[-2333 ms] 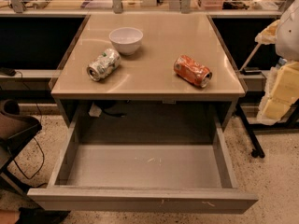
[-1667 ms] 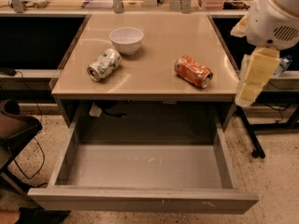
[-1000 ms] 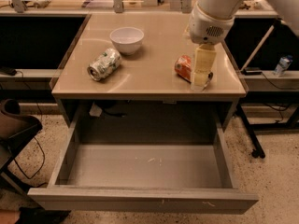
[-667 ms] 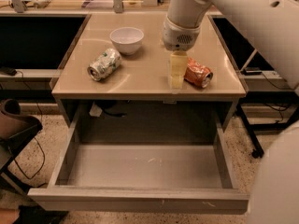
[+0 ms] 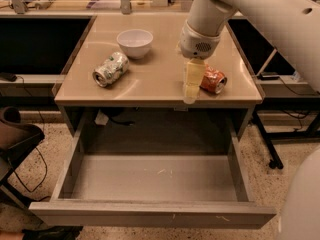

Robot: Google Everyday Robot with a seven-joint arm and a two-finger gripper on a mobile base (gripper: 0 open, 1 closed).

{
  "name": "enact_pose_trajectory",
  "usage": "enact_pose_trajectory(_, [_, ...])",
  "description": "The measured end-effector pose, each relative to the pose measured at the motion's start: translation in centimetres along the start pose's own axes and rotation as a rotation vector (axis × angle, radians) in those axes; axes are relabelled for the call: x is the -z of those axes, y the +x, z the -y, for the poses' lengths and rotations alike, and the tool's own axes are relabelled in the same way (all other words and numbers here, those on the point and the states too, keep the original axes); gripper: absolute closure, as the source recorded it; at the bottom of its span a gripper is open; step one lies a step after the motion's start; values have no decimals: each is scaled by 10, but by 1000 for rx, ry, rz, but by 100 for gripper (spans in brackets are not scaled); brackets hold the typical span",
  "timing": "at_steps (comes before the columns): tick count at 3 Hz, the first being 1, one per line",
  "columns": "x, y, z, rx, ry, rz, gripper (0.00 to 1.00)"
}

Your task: Place 7up can into top drawer

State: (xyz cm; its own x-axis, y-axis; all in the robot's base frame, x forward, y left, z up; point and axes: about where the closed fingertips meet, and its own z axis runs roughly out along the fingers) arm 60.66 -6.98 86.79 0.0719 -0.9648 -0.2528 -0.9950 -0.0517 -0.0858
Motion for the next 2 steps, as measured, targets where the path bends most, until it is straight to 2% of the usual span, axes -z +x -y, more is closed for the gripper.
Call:
enact_pose_trajectory(1, [-8,-16,29,79,26,57,0])
enact_pose_trajectory(2, [-19,-52,73,221,31,76,0])
